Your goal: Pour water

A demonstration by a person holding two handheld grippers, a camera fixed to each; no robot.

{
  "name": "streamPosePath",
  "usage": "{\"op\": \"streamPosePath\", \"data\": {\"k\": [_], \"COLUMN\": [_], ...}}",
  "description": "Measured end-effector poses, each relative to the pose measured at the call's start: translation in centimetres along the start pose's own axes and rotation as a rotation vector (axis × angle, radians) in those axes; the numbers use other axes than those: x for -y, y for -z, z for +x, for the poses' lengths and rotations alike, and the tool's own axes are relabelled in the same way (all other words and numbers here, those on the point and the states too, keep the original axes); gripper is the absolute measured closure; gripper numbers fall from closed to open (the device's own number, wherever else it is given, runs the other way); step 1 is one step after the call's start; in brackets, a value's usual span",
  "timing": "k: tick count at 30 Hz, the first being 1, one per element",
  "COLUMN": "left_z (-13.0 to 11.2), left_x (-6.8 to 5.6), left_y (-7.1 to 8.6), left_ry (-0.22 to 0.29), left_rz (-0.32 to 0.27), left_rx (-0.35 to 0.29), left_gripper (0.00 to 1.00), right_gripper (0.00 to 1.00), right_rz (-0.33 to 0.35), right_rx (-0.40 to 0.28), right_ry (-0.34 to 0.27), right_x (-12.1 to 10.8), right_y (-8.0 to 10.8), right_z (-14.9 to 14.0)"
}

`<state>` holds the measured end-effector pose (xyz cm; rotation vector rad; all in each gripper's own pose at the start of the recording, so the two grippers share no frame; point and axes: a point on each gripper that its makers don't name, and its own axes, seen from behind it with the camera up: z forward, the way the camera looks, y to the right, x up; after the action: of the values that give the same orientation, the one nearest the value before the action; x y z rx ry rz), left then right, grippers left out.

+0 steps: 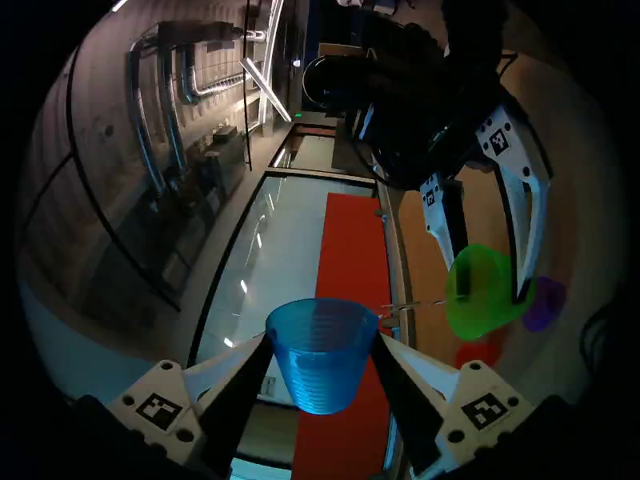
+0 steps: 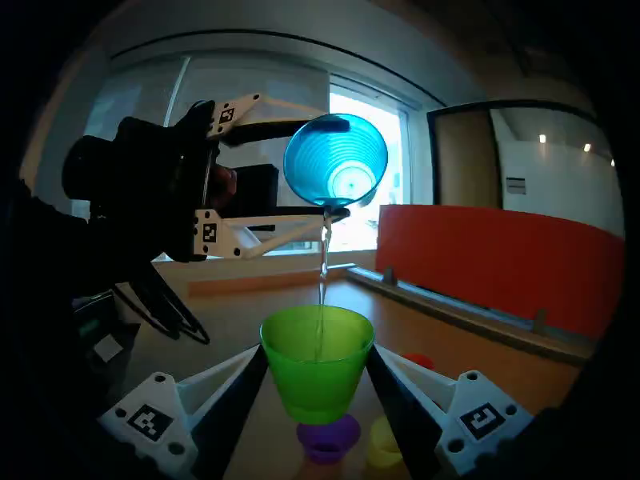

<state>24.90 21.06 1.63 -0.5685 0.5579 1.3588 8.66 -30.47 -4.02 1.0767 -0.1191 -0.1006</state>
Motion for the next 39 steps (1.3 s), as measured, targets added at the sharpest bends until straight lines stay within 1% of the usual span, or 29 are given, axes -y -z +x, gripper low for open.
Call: {"op": "streamPosePath", "data": {"k": [5, 11, 27, 39], "left_z": [0.2, 0.4, 0.9, 1.1], "left_x": [0.0, 0.5, 0.8, 0.9], "left_y": [0.0, 0.0, 0.4, 0.5], "left_ry": [-0.024, -0.051, -0.123, -0.154], "left_rz": [0.004, 0.013, 0.027, 0.036], "left_rx": [-0.002, -0.005, -0.012, -0.015], "left_gripper": [0.15, 0.15, 0.15, 0.15], "right_gripper": [0.12, 0.12, 0.12, 0.12], "right_rz": [-0.002, -0.002, -0.003, -0.002], "right_rx": [-0.001, -0.003, -0.004, -0.005], "right_ry": [0.001, 0.002, 0.005, 0.006], "right_x": [0.0, -0.1, -0.2, -0.2], "right_y": [0.1, 0.1, 0.1, 0.1], "right_z": [0.0, 0.1, 0.1, 0.2]}}
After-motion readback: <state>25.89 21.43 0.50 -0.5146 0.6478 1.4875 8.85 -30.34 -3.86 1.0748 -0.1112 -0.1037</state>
